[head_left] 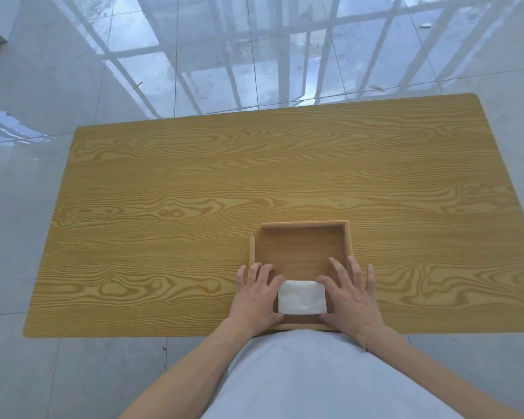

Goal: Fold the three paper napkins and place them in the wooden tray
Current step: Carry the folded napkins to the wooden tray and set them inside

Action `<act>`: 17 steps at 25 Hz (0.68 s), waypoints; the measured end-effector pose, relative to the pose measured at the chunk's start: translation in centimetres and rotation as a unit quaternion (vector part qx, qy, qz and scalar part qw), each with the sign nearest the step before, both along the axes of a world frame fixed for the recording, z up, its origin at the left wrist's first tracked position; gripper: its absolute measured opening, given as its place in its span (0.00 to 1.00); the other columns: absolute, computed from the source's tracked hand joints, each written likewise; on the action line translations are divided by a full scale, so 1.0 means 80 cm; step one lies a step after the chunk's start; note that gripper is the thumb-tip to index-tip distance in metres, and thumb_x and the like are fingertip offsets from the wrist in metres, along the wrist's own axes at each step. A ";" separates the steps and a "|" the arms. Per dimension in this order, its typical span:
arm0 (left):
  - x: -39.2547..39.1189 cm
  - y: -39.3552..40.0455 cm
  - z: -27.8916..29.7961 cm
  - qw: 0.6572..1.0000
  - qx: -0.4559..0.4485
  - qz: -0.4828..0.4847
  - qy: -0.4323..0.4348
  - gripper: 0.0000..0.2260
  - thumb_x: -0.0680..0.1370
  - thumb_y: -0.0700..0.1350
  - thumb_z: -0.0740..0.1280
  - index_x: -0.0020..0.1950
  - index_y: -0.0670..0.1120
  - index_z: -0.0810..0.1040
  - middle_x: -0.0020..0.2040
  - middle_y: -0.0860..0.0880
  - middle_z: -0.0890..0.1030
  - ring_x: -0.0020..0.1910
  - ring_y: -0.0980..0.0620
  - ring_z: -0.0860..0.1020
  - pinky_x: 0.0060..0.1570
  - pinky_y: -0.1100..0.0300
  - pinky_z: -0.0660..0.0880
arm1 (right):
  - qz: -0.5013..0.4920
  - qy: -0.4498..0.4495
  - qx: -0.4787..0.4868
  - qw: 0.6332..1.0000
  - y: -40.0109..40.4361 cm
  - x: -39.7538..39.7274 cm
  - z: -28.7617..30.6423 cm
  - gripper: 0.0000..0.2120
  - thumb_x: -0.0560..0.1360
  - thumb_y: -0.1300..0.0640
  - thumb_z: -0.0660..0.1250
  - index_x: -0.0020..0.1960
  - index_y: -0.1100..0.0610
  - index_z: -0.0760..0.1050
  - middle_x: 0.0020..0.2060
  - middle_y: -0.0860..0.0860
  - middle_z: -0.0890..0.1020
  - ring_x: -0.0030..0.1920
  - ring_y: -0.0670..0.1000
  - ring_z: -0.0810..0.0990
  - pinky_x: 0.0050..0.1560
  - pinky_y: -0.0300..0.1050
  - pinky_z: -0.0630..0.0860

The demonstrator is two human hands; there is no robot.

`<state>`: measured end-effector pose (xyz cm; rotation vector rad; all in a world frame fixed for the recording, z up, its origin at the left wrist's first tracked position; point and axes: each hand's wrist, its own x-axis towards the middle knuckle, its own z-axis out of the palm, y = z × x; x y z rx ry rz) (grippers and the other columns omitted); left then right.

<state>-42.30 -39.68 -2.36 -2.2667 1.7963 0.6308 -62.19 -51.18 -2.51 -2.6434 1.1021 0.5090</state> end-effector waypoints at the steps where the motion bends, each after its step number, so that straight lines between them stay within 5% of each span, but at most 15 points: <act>1: -0.001 0.002 0.000 1.000 0.001 -0.001 -0.001 0.35 0.65 0.65 0.70 0.68 0.56 0.65 0.71 0.47 0.62 0.73 0.42 0.55 0.72 0.38 0.45 | -0.002 -0.002 0.001 1.000 0.001 -0.001 0.001 0.34 0.58 0.40 0.76 0.63 0.42 0.71 0.76 0.54 0.61 0.76 0.65 0.47 0.72 0.72 0.39; 17: 0.001 0.007 0.003 1.000 -0.001 0.010 -0.005 0.35 0.66 0.63 0.70 0.70 0.56 0.63 0.72 0.48 0.62 0.74 0.43 0.53 0.72 0.39 0.45 | -0.004 0.029 -0.003 1.000 0.003 0.003 0.001 0.37 0.60 0.37 0.73 0.66 0.39 0.66 0.78 0.53 0.56 0.76 0.64 0.41 0.71 0.71 0.34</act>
